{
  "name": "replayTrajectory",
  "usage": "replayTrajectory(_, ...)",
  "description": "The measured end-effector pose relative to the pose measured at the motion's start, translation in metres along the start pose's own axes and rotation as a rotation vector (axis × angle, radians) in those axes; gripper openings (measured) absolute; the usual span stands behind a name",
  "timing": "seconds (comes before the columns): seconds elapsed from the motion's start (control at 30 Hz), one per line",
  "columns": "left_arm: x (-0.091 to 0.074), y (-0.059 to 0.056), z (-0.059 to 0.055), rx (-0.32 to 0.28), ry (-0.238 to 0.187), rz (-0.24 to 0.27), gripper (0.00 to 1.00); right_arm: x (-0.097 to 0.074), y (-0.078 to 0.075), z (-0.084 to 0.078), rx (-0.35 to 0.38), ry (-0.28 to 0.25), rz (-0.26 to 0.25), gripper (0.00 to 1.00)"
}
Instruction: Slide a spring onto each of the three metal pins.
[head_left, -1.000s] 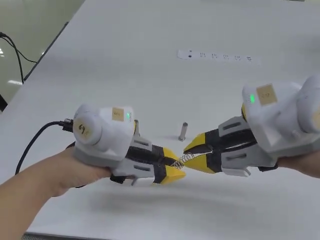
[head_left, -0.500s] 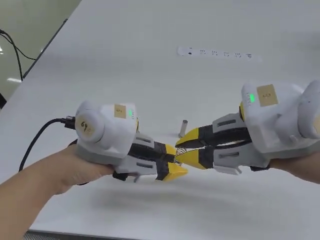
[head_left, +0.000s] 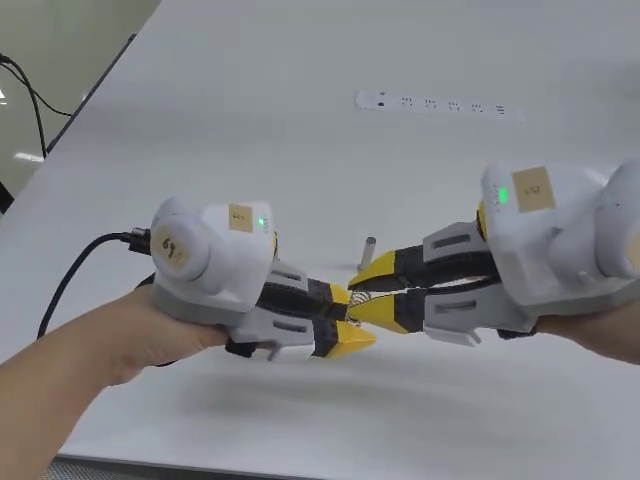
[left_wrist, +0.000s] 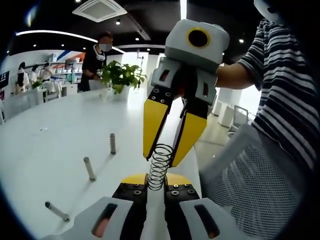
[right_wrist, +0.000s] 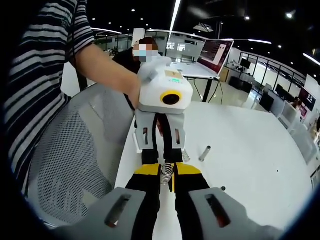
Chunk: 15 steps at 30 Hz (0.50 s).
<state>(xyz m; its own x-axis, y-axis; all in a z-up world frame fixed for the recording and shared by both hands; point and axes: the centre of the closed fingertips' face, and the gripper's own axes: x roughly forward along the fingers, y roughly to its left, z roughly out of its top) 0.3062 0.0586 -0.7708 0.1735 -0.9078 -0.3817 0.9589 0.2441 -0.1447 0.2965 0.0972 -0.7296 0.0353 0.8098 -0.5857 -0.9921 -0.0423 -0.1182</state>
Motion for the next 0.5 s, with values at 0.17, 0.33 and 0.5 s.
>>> replayTrajectory(0.17,0.0001,0.0031,0.0006,-0.01,-0.003,0.016,0.05,-0.0004,-0.0007,-0.0002,-0.014,0.013,-0.004,0.07)
replayTrajectory(0.33,-0.0007,0.0053,0.0023,-0.024,-0.01,0.033,0.1,-0.0002,-0.0024,-0.0019,-0.032,0.03,-0.011,0.07)
replayTrajectory(0.5,-0.0006,0.0069,0.0025,-0.029,-0.009,0.046,0.14,0.0009,-0.0026,-0.0032,-0.053,0.05,-0.008,0.07)
